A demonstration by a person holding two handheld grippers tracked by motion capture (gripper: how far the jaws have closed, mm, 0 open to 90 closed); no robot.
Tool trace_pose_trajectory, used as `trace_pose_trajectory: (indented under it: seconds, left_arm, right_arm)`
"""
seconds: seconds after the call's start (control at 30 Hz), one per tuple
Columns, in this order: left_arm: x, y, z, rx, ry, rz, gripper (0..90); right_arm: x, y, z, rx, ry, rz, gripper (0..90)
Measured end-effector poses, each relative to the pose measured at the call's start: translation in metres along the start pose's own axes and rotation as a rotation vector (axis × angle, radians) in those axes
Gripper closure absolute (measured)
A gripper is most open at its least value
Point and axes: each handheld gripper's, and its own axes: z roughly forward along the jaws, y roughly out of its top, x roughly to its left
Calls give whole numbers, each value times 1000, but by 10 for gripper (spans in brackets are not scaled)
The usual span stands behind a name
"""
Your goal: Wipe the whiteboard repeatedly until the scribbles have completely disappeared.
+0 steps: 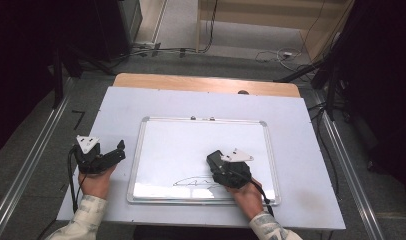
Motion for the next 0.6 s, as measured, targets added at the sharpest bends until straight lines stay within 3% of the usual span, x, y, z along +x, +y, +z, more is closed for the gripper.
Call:
trace_pose_trajectory:
  seconds: [0.6]
  left_arm:
    - [0,1,0,-7,-2,-2,101]
  right_arm:
    - [25,8,8,-1,27,-38,393]
